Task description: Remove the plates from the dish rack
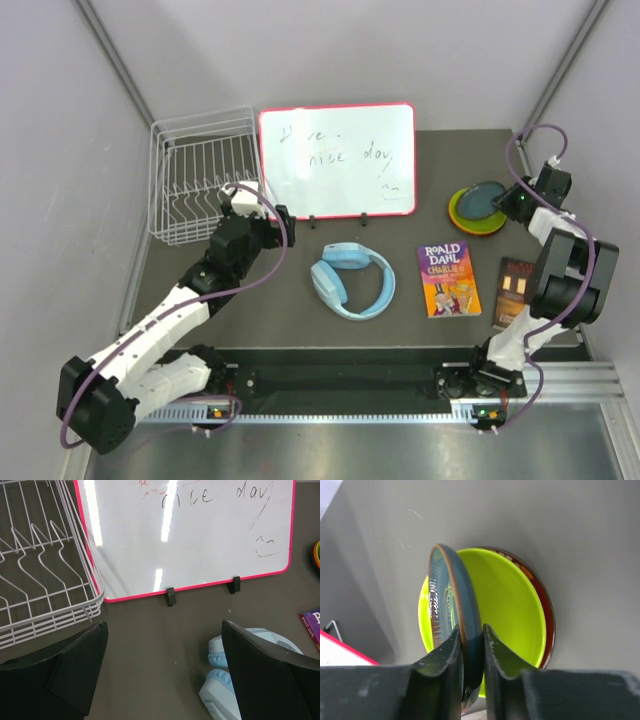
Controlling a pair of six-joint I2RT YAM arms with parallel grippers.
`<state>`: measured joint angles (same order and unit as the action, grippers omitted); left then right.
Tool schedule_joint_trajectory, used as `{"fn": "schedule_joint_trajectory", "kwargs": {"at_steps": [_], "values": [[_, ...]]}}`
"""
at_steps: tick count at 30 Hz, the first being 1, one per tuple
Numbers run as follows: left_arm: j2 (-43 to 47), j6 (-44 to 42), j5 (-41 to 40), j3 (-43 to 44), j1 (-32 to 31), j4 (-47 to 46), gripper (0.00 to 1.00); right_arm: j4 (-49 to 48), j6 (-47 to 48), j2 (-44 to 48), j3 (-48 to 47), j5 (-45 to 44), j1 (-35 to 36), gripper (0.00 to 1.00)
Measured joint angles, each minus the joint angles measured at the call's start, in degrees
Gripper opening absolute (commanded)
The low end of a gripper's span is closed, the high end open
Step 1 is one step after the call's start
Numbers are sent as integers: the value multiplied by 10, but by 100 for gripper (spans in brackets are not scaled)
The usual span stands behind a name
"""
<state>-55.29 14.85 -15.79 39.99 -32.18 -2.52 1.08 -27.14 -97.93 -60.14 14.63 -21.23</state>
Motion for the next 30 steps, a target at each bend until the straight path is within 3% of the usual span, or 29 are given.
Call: {"fn": "schedule_joint_trajectory", "kwargs": {"at_steps": [7, 10, 19, 26, 30], "values": [[-6, 0, 4, -3, 0, -1, 99, 12, 7, -12, -3, -10, 0, 57], [-7, 2, 5, -5, 0, -2, 99, 30, 12, -15, -3, -21, 0, 66], [-13, 5, 10, -8, 0, -4, 99, 63, 21, 20, 6, -70, 1, 72], [-12, 5, 8, -8, 0, 5, 99, 108, 41, 159, 13, -152, 1, 73], [-12, 4, 4, -8, 0, 8, 99, 97, 50, 261, 30, -145, 14, 75]]}}
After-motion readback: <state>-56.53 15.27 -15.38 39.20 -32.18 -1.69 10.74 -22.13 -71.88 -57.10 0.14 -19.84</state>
